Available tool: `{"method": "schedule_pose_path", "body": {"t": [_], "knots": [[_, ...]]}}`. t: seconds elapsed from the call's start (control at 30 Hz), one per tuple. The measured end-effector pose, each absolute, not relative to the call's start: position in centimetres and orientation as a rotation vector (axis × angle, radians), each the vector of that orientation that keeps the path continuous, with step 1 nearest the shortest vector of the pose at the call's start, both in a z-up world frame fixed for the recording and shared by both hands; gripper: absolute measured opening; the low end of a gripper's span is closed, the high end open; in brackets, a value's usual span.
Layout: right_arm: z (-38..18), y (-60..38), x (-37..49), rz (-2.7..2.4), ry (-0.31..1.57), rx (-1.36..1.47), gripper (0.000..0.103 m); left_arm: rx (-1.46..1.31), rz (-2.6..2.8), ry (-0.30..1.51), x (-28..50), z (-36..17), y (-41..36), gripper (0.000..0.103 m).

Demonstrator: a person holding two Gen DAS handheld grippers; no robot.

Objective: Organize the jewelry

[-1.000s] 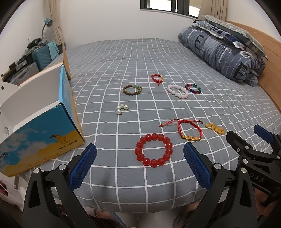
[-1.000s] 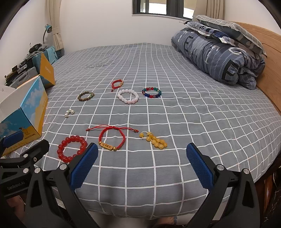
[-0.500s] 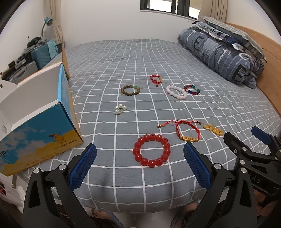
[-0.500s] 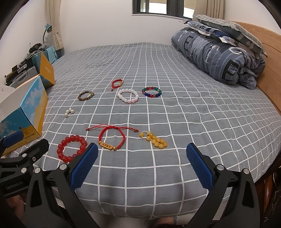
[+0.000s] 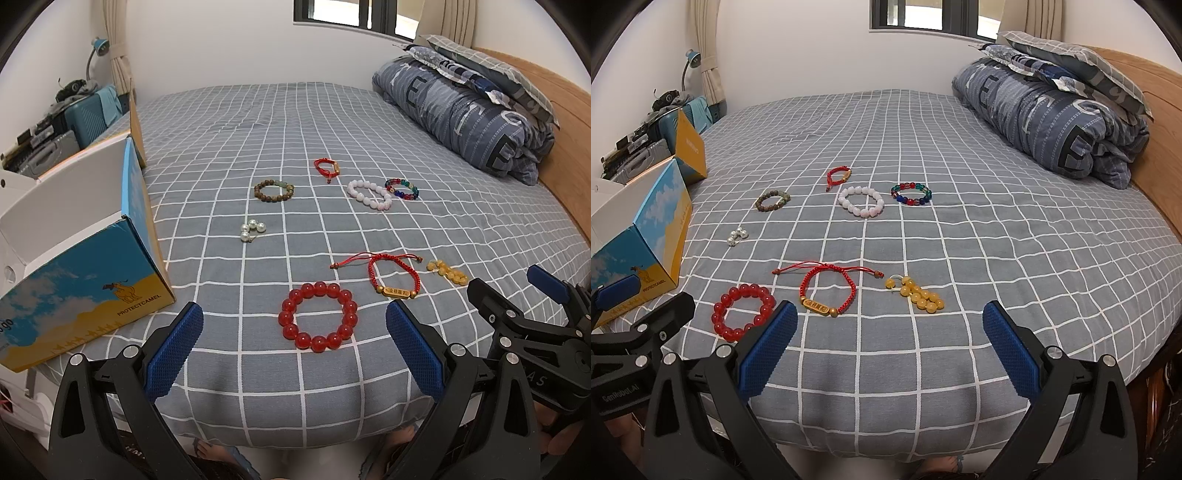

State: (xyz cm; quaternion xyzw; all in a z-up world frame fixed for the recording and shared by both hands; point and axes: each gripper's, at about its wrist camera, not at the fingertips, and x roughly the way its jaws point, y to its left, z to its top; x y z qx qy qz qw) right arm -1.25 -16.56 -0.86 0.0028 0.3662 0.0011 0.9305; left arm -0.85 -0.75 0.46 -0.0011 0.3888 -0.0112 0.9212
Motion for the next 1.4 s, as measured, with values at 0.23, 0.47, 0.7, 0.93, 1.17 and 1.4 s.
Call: {"method": "schedule_pose_path", "body": {"t": [0.23,0.47,0.7,0.93,1.17,1.4], "knots": [[-0.8,-16.5,-1.3,0.003,0.75,0.006,0.096,0.004,-0.026,0.797,-0.9,0.5,-0.9,0.097],[-0.6,-16.5,-1.3,-0.001,0.744,0.001,0.096,0.009,-0.018,0.79,-0.7,0.8,-0.9,0.097],[0.8,-16.7,-0.9,-0.016,0.725,-0.016,0.096,-0.003,-0.004,0.776,1.5,2.8,0.0,0.097],[2.9,-18.3,1.9,-0.032,0.722,-0.004,0.096,-0.036,-0.037,0.781,5.2,5.0,0.5,0.097],[4.5,-19.2,7.8,-0.04,0.739,-0.021,0.096,0.009,-0.033,0.789,10.2,6.3,-0.3,0.097],[3.5,-19.0,16.2,-0.055,0.779,-0.019,0.096,0.011,0.028,0.809,16.3,4.7,0.2,0.097]]}}
